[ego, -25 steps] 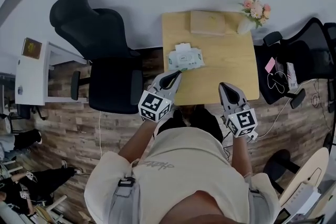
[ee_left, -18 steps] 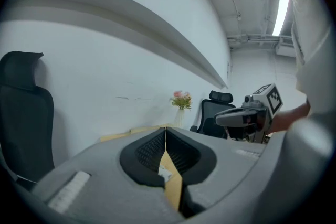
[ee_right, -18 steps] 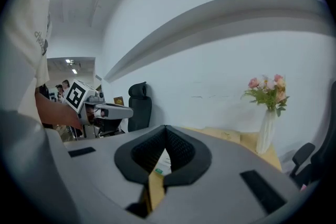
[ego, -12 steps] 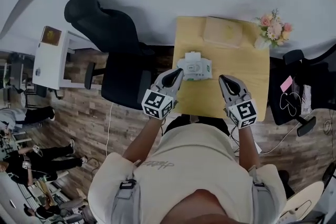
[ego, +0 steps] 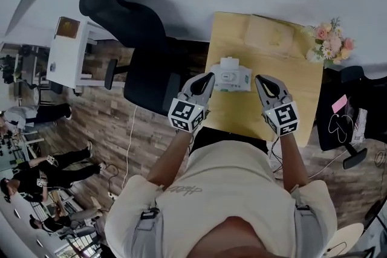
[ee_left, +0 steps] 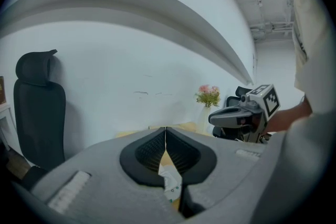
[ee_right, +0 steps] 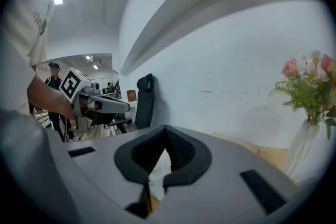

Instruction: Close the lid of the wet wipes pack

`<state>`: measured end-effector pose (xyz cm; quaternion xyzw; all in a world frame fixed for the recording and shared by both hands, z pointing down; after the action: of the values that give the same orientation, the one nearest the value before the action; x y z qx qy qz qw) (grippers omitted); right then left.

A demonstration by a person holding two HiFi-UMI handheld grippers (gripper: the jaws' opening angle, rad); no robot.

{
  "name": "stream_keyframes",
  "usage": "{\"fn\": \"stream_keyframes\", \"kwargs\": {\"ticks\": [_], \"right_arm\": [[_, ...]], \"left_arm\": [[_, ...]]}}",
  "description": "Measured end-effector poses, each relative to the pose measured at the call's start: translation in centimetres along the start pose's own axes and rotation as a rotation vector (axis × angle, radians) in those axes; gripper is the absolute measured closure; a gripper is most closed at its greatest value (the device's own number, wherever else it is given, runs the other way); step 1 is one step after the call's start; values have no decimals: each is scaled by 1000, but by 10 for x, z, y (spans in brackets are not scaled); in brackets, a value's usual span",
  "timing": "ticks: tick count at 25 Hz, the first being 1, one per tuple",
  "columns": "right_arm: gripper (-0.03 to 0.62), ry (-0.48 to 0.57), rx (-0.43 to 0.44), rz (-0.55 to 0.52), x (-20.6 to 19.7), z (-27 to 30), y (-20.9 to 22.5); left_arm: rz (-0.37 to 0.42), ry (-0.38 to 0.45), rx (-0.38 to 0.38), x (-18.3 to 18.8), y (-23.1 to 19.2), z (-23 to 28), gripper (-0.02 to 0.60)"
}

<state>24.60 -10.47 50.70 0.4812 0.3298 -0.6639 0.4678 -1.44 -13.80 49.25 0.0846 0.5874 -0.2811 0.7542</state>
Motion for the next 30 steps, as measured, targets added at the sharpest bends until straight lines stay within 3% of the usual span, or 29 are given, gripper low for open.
{"fn": "stream_keyframes", "kwargs": {"ticks": [14, 22, 26, 30], "right_arm": [[591, -106, -24, -7, -17, 71, -8], [588, -160, 46, -42, -31, 111, -18], [540, -210, 70, -54, -46, 130, -20], [539, -262, 95, -43, -64, 152, -15]], "left_arm": [[-57, -33, -62, -37, -50, 14, 563], [-89, -52, -76, -55, -73, 20, 563], [-98, -61, -75, -61, -79, 18, 563], [-105, -68, -73, -66, -80, 15, 563]]}}
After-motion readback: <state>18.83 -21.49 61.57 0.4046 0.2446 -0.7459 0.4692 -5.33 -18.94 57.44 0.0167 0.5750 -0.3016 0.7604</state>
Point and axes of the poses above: the fingertips, and each gripper's own axes: z forward along the fingers, y to its right, x out of its top, the point moved 10 cm from there along -z, backward along the fingers, and after that the axes turned 15 degrees about -x, right-handed, at the moved point
